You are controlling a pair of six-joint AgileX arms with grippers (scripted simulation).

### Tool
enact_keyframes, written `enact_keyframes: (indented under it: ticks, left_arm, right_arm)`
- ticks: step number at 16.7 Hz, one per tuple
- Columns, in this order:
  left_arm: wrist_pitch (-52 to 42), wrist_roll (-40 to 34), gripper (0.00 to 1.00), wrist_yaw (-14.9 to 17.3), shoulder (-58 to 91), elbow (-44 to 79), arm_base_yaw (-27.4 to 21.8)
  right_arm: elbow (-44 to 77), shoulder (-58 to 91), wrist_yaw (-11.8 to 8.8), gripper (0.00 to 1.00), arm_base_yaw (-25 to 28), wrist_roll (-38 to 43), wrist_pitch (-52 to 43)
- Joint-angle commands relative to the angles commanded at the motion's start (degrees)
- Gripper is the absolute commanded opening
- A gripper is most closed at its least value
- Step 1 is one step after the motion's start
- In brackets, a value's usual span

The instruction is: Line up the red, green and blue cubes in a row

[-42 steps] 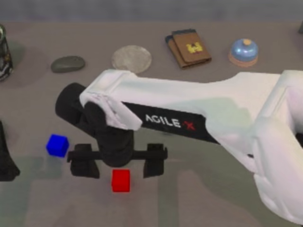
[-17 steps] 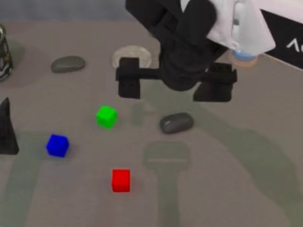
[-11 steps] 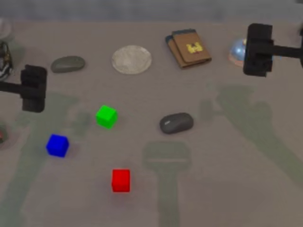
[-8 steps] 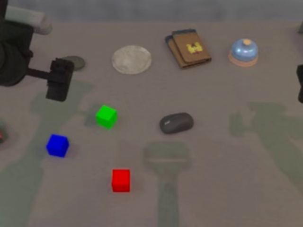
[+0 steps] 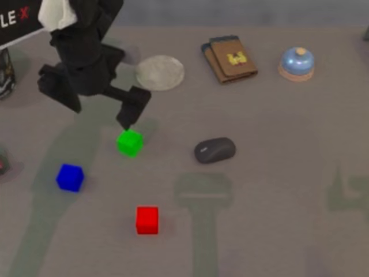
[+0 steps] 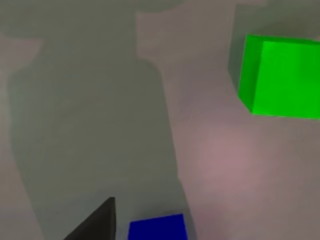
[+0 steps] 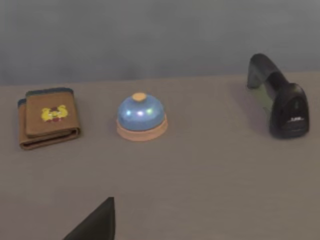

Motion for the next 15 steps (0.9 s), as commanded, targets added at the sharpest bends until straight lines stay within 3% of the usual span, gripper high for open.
enact_keyframes:
  ticks: [6, 15]
  left_arm:
    - [-5.9, 0.5, 1.00, 0.1, 11.9, 12.6, -2.3]
    - [-3.8, 0.7, 1.00, 0.2, 13.2, 11.4, -2.3]
  right_arm:
    - [-12.7, -13.3, -4.3, 1.00, -5.4, -4.8, 10.5]
    - [-13.1, -13.6, -4.5, 1.00, -5.6, -5.0, 10.9]
